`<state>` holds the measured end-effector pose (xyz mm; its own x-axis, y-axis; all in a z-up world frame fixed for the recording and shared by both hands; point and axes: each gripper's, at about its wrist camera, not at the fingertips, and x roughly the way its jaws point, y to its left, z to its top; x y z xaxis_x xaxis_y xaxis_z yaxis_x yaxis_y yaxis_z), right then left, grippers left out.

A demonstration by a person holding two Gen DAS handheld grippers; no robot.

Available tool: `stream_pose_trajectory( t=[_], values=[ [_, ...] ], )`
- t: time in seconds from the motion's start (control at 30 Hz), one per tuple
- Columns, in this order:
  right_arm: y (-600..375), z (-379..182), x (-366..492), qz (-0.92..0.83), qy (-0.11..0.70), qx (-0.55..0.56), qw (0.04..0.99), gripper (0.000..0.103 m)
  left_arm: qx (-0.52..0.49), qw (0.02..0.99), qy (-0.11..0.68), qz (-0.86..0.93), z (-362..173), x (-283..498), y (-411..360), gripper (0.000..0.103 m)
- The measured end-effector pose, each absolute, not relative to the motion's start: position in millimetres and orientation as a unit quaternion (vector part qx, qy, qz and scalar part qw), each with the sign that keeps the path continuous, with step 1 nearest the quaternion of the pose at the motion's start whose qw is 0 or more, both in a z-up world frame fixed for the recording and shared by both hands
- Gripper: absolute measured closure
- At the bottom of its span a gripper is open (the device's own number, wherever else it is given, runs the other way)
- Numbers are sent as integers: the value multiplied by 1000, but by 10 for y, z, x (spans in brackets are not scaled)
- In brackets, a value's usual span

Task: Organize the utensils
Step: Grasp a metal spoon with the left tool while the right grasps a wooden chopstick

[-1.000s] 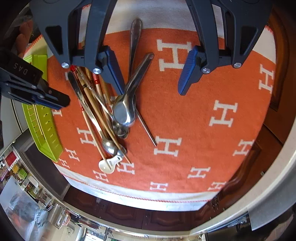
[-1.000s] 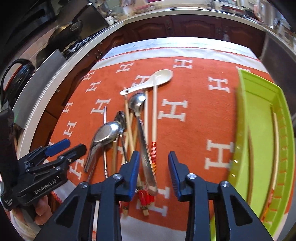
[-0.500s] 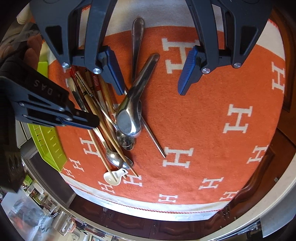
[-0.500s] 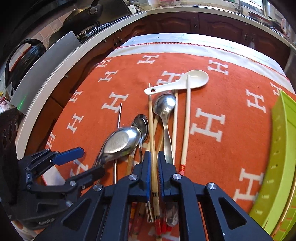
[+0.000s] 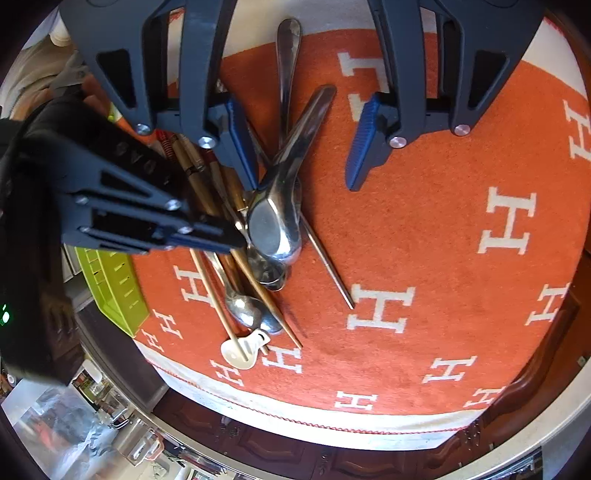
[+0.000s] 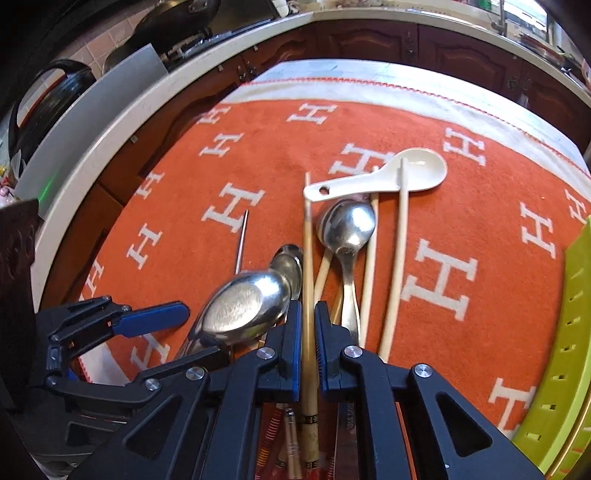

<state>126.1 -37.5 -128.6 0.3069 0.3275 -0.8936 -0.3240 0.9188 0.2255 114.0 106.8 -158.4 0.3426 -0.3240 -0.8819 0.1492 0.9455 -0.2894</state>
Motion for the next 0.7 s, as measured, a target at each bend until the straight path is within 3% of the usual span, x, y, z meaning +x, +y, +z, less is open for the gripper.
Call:
stream_pose_trajectory(
  t=[0.17, 0.7],
  values=[
    [-406, -1283, 1235, 203, 554, 17, 807, 96, -95, 803, 563, -171, -1607, 1183, 1049, 83],
    [-676, -1016, 971, 221, 535, 73, 812, 97, -72, 824, 535, -172, -1421, 1052, 1044, 84]
  ],
)
